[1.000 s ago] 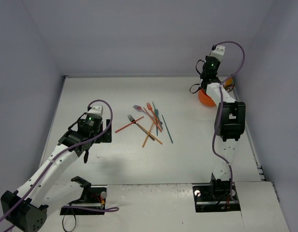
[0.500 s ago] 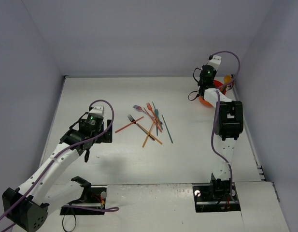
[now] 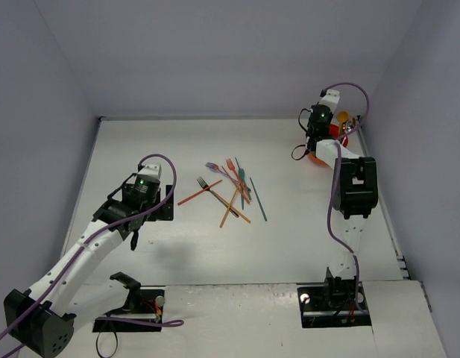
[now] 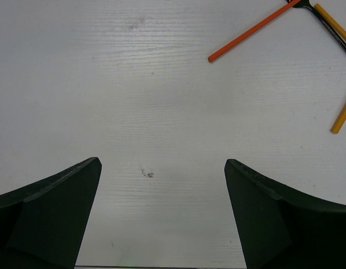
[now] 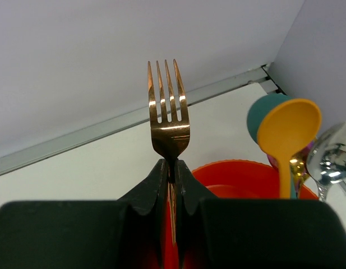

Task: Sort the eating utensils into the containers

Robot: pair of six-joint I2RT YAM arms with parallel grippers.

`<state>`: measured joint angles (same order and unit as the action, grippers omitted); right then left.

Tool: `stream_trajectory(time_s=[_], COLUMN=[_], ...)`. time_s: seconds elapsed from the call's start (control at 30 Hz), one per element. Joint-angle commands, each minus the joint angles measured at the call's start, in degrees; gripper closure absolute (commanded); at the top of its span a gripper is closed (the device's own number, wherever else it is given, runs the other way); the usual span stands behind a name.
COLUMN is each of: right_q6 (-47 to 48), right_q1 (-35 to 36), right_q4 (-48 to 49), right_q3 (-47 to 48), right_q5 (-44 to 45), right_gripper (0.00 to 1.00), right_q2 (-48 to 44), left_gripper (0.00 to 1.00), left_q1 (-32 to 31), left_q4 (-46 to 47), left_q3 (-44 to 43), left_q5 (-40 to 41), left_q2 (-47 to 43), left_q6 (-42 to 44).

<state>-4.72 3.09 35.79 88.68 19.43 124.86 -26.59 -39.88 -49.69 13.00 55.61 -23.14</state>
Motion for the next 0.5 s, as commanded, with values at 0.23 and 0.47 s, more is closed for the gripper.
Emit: stream_trajectory(time_s=[0.23,0.47], right_q6=[0.88,0.02], right_q1=[0.16,-0.19], right_q4=[2.45,2.09], right_q3=[0.7,-0.15], right_q5=[-5.37,-4.63], right_gripper=[0.99,0.92], right_q2=[-5.24,-5.79], left_gripper=[0.09,0.09], left_q1=[0.4,0.4], left_q4=[2.38,2.39], left_q3=[-0.58,-0.58], left_q5=[0.04,0.06], left_q2=[-0.33,-0.42], left_q6=[0.55,0.55])
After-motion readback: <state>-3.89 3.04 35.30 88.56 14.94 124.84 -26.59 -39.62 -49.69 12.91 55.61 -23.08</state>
